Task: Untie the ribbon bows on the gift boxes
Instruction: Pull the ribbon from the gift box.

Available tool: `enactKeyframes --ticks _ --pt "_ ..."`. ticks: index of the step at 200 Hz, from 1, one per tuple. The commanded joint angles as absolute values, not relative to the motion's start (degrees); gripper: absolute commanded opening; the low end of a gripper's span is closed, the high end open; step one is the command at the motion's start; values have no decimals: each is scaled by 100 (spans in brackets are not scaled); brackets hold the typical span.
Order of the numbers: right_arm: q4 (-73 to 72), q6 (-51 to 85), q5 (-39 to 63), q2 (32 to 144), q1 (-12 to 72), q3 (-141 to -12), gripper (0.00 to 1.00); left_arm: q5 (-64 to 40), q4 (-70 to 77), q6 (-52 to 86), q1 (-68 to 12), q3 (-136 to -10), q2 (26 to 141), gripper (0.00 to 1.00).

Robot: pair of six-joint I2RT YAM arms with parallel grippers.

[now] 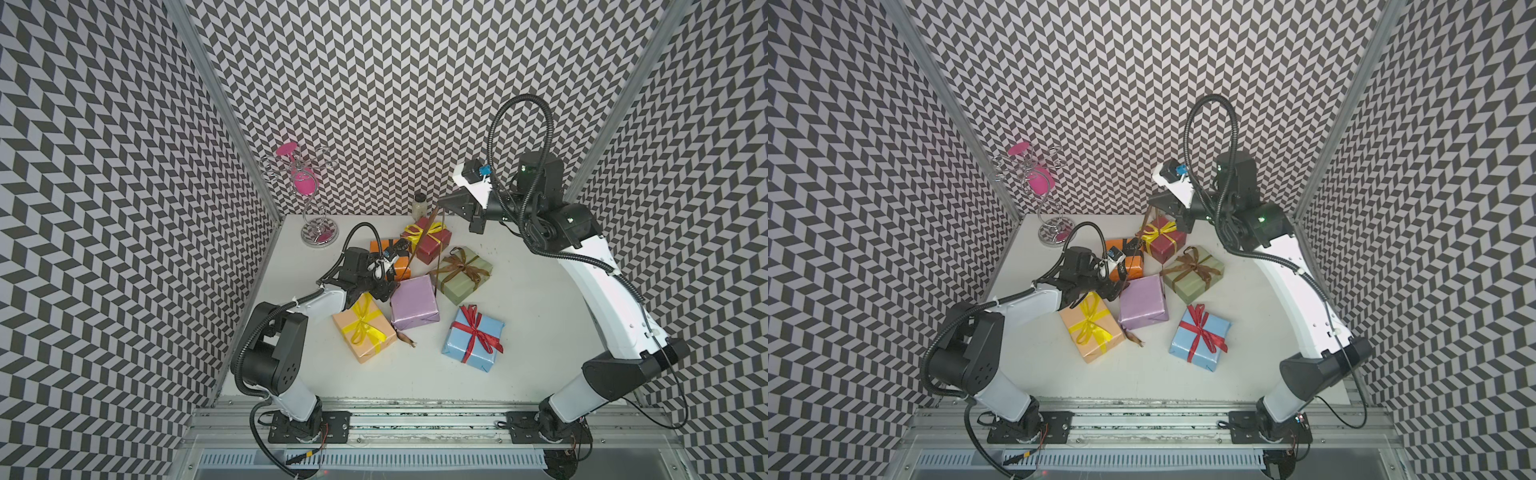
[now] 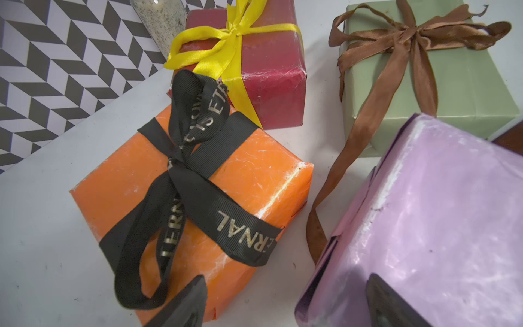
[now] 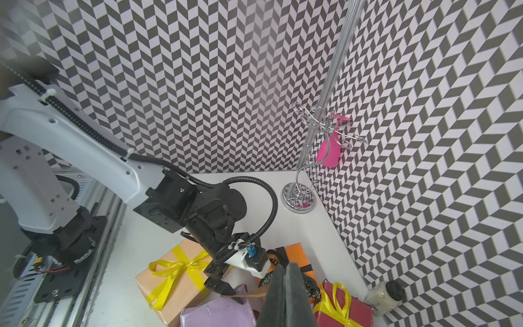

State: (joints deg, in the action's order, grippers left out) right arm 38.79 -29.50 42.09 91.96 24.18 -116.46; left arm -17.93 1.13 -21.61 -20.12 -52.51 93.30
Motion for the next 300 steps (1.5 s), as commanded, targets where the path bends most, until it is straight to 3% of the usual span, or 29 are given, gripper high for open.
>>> enactKeyframes --ticks 1,91,127,180,239,300 --pt "3651 -2953 4132 9211 2399 -12077 0 -1873 -47 -2303 -1995 -5177 9214 88" --pt "3683 -3093 4008 9014 2384 -11972 0 -2053 -112 -2218 -1995 -5232 9116 88" --pt "3607 -3152 3975 9000 2386 -11590 0 -2661 -291 -2293 -1994 -5368 8757 89" --pt "3535 -3109 3890 9066 2390 -11571 0 -2566 -381 -2500 -1972 -5325 8161 88" --pt "3398 -2905 3773 9208 2387 -11866 0 -3013 -702 -3489 -2478 -4654 7066 87" --pt "3312 -2712 3709 9361 2383 -12446 0 -2845 -613 -3529 -2866 -4659 7333 84"
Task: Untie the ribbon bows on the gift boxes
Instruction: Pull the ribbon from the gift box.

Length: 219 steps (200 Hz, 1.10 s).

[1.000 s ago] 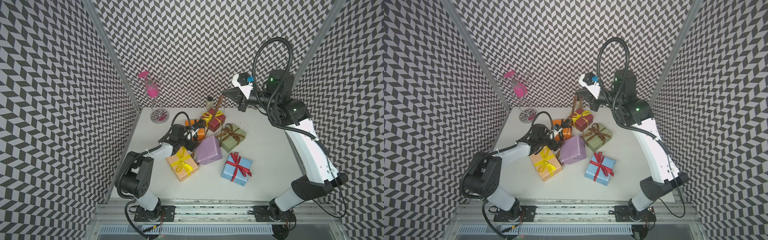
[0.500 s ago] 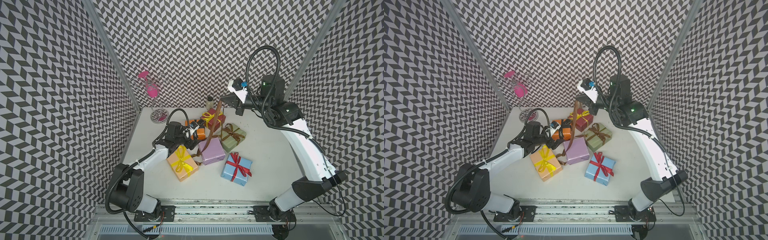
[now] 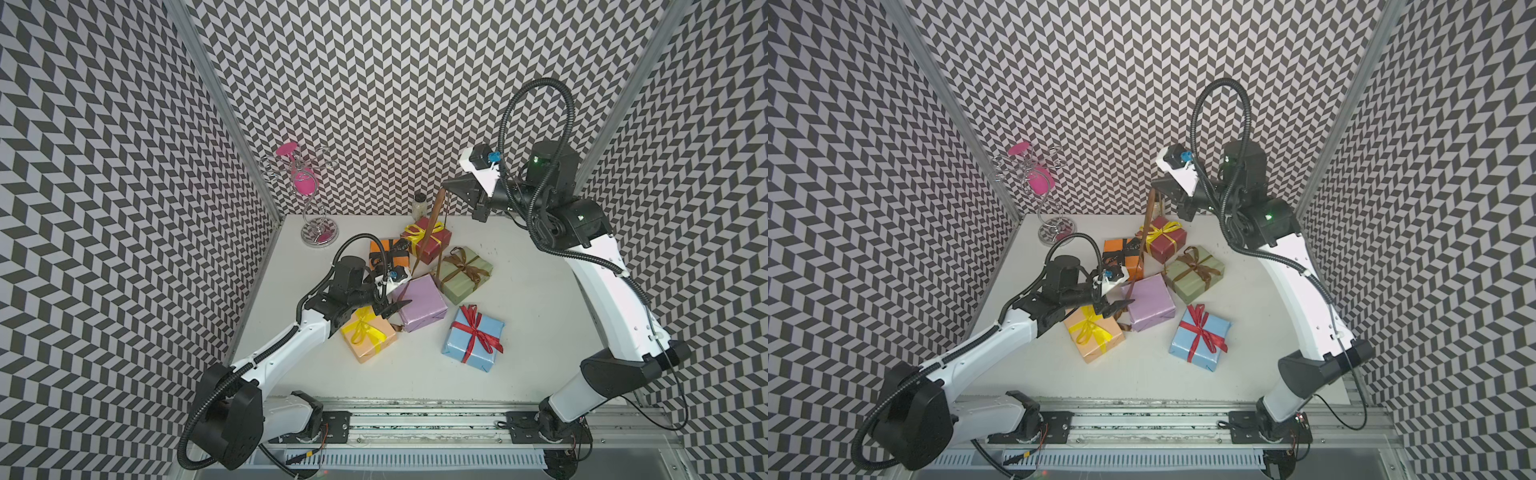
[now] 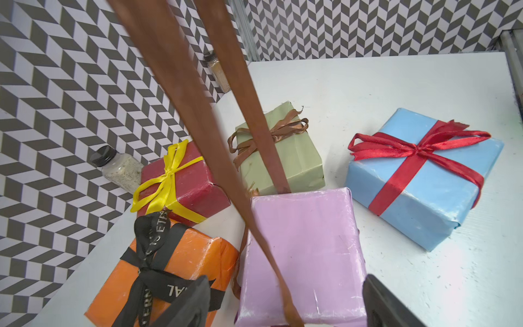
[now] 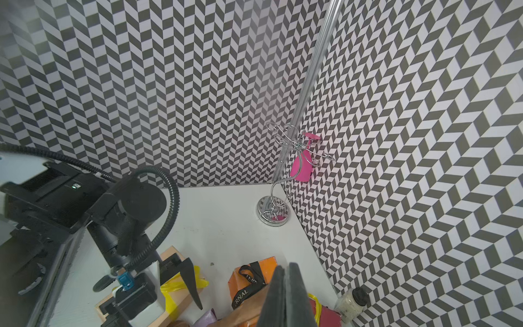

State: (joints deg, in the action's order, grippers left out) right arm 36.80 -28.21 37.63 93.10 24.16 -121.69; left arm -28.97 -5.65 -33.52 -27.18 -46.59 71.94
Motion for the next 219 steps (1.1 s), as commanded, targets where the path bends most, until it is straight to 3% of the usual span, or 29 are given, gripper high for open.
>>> enactKeyframes --ticks 1,39,148,219 --pt "3313 -2714 3705 9365 2382 -12454 0 -2829 -601 -3527 -2870 -4654 7340 84" --pt "3386 -2826 3562 9404 2376 -12878 0 -2194 -106 -3315 -2997 -4622 7736 86" --pt "3625 -3604 2703 9374 2338 -14186 0 -2310 93 -3164 -2999 -4423 8074 87" --pt "3437 -3717 2159 8929 2297 -13956 0 -2164 289 -3147 -2989 -4349 8348 88"
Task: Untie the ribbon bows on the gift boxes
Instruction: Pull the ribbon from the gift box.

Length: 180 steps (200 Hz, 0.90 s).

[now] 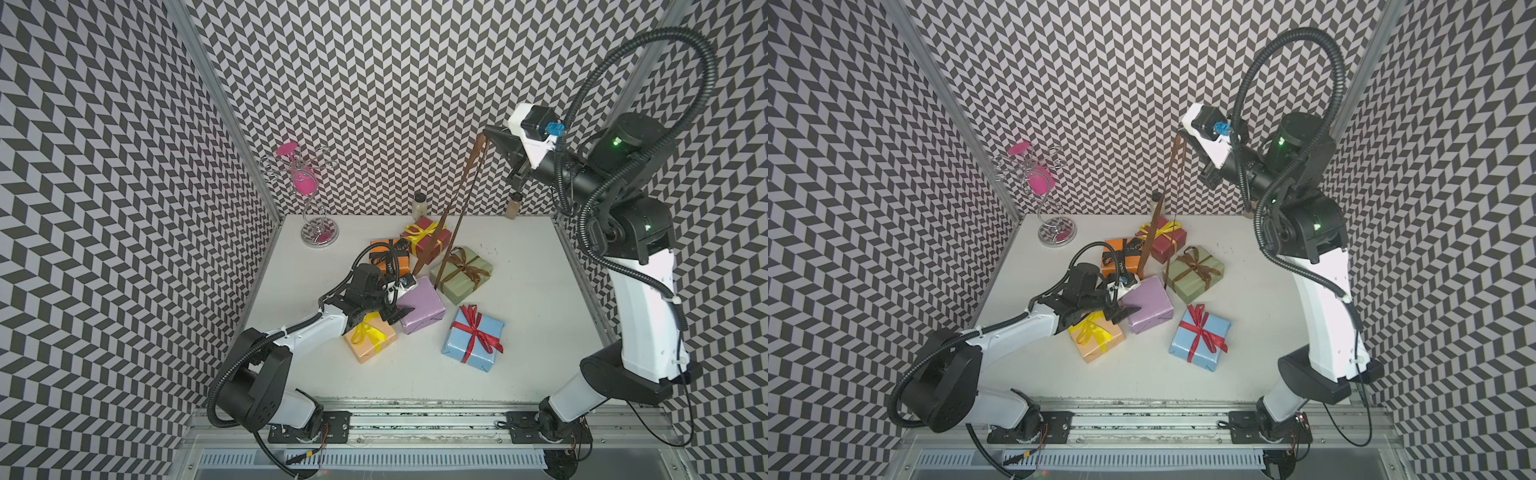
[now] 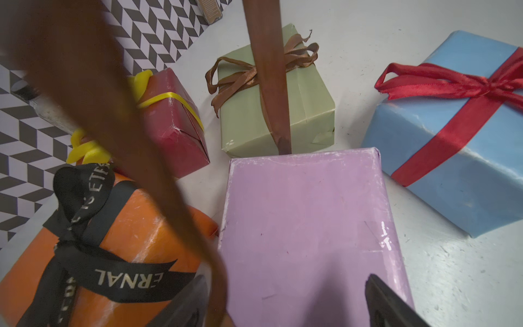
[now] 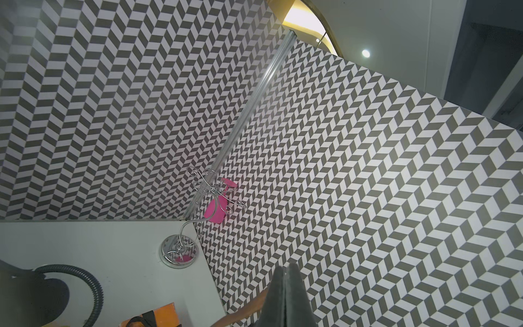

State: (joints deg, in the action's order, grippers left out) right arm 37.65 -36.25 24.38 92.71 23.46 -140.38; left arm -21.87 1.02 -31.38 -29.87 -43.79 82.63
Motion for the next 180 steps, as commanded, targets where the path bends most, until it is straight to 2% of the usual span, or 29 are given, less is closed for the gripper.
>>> enactKeyframes --ticks 1,70,114,180 --pt "3437 -3722 2152 8921 2300 -13952 0 -2163 290 -3147 -2988 -4350 8349 87" --pt "3187 -3901 1090 8361 2104 -13714 0 -2075 365 -3111 -2894 -4320 8433 87" --pt "2755 -4069 109 7868 2006 -12987 0 -2101 369 -3085 -2845 -4362 8473 87" --pt "1800 -4383 -1474 7431 1837 -12548 0 -2098 335 -3023 -2770 -4412 8468 88"
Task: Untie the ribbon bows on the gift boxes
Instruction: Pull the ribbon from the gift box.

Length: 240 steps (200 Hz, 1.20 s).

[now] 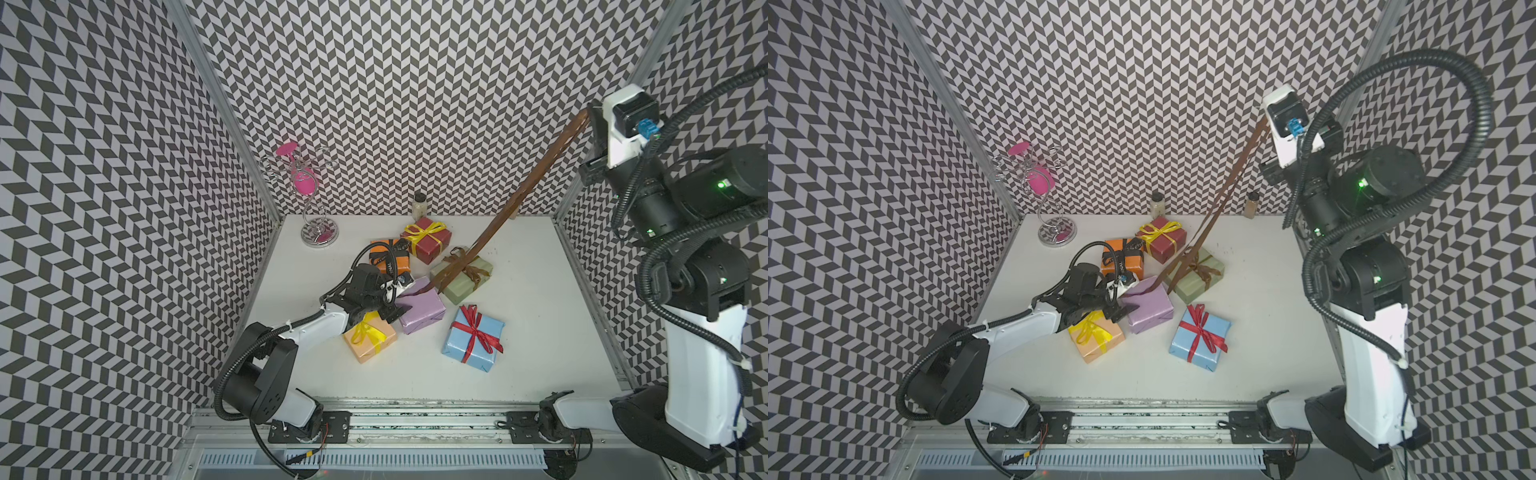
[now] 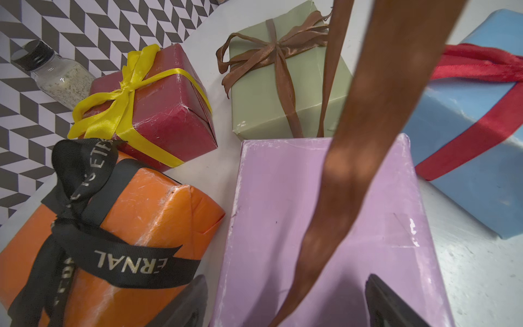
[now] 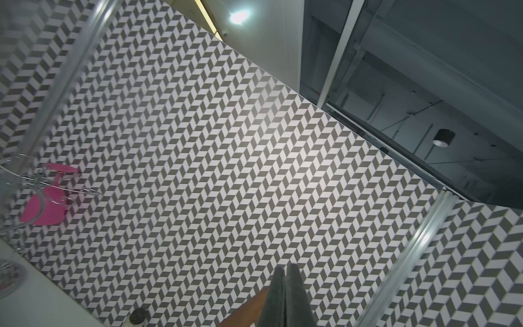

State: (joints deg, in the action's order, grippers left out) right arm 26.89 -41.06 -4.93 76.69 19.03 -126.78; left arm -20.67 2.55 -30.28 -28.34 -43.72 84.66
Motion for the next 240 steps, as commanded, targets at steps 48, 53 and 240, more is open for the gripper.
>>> enactKeyframes --ticks 48,53,240 --pt "1287 -4914 -2166 7239 1836 -12251 0 -2132 308 -3006 -2728 -4453 8438 88" --pt "1236 -4972 -2191 7215 1837 -12216 0 -2143 309 -2997 -2717 -4461 8438 87" --pt "960 -3227 -1137 6850 -1023 -8879 0 -2349 90 -2812 -2628 -4577 7907 88"
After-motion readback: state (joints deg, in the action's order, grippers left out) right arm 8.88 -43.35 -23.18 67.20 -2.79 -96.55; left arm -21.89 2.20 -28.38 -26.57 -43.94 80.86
